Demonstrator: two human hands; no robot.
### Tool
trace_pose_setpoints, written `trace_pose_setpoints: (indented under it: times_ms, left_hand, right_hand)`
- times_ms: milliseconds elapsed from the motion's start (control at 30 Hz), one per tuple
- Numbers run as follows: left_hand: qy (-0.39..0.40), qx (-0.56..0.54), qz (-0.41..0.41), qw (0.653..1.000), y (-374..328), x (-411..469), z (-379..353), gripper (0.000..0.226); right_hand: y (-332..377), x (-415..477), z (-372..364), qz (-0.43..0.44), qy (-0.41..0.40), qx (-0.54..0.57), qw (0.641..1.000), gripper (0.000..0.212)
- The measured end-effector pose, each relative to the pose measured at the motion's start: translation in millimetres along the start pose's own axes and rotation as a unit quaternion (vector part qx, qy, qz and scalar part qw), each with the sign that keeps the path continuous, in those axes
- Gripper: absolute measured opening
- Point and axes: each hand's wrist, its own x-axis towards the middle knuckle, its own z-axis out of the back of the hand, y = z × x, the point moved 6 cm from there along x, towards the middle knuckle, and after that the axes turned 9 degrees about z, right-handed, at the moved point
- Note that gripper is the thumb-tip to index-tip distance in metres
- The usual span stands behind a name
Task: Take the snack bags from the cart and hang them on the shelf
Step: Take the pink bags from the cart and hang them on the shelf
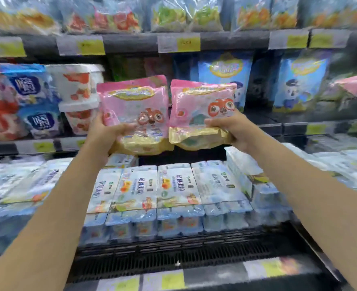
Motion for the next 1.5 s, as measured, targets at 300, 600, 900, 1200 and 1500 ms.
trace_pose_setpoints:
  times_ms: [300, 600, 900, 1200, 1500]
  left_hand:
    - [-0.072, 0.043, -0.045, 0.995, 2.1, 1.3, 22.3, 0.107]
    - [-0.104, 0.069, -0.112, 0.986, -13.5, 41.4, 19.0, 0.112]
    - [-0.08, 0.003, -0.084, 0.993, -4.0, 71.9, 14.3, 0.107]
    - [-0.024, 0.004, -0.112, 0.993, -8.2, 87.3, 13.8, 0.082]
    - [-0.043, 0.041, -0.147, 0.987, -4.7, 107.6, 11.2, 0.125]
  right_hand:
    - [-12.9, 44.8, -5.8, 0.04, -0.06, -0.058, 0.996, 0.051]
    - [-23.1, 166.5, -23.5, 0.188, -0.074, -0.193, 0.96, 0.073]
    - [-60.3, 239.8, -43.6, 0.175, -0.025, -0.234, 0.956, 0.066]
    - [-77.1, 254.1, -26.7, 0.006, -0.003, -0.205, 0.979, 0.043]
    - [-89.1, 272.9, -43.6, -0.022, -0.02, -0.211, 0.977, 0.043]
